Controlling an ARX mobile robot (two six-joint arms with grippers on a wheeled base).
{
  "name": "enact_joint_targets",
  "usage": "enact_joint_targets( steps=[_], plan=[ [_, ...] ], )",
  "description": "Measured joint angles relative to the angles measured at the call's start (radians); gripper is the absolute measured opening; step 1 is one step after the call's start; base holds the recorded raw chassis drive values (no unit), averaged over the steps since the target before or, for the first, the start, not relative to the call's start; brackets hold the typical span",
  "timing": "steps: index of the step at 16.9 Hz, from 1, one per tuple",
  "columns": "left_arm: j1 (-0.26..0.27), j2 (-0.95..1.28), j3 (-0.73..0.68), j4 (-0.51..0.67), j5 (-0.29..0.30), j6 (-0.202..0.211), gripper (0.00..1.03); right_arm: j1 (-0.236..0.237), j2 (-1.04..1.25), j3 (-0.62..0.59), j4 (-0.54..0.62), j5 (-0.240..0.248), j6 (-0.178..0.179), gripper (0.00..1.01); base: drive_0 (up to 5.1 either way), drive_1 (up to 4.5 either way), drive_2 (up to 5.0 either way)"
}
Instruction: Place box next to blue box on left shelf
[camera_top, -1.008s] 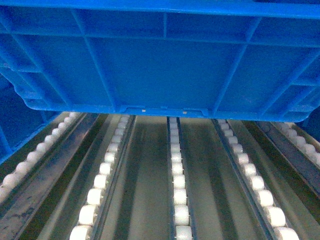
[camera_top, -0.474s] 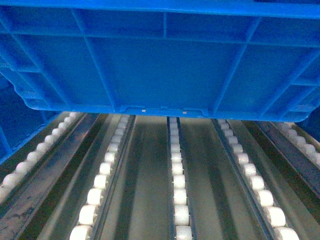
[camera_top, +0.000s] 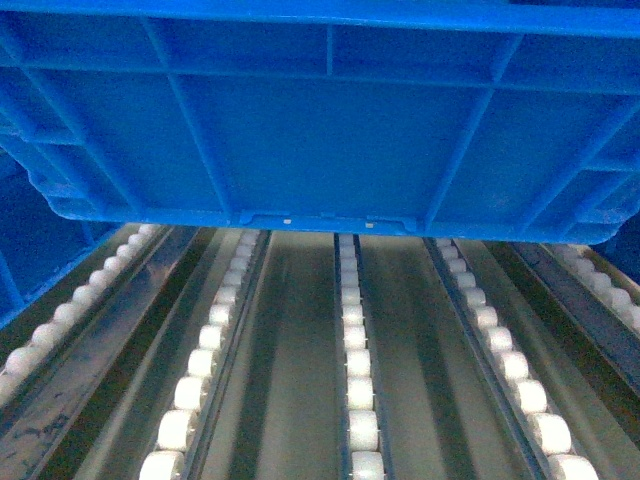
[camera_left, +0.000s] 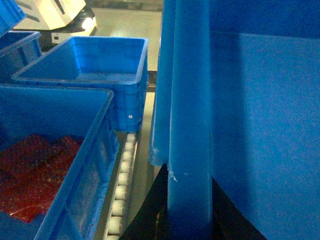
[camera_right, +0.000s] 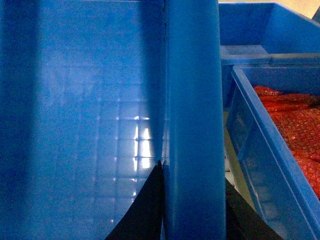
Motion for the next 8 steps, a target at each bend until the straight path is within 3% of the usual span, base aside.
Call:
enact_joint_targets(
  steps=[8],
  plan=[
    [0.000,0.000,0.000,0.000,0.000,0.000,0.08,0.000,0.000,0.000,0.000,0.000,0.000,0.20,0.0,0.00,0.0]
  ],
)
